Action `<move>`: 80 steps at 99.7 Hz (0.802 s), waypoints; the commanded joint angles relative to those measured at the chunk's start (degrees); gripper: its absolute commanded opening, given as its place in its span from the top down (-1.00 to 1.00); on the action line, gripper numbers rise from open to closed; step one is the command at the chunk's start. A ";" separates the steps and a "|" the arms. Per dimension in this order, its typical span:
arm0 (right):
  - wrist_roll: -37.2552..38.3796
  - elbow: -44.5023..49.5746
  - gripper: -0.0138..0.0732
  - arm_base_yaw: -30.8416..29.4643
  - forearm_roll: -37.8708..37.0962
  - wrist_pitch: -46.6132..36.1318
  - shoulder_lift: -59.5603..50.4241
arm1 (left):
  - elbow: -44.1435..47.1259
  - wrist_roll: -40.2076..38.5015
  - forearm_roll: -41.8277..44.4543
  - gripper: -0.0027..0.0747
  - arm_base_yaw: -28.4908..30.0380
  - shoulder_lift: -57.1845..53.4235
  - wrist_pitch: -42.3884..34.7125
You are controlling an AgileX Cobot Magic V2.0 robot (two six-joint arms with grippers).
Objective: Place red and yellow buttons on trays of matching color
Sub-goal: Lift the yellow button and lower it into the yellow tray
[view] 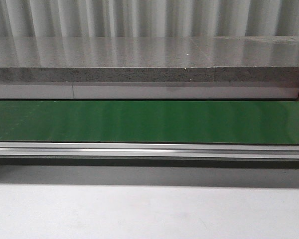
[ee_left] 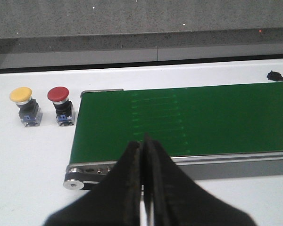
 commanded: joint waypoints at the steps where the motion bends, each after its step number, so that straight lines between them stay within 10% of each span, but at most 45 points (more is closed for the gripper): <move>1: 0.32 -1.37 0.21 -0.40 0.60 -4.86 1.62 | -1.52 0.05 0.24 0.98 -0.45 0.42 -4.25; 80: 0.32 -1.37 0.20 -0.40 0.60 -10.76 19.73 | -1.52 0.05 0.24 0.98 -0.45 0.42 -4.25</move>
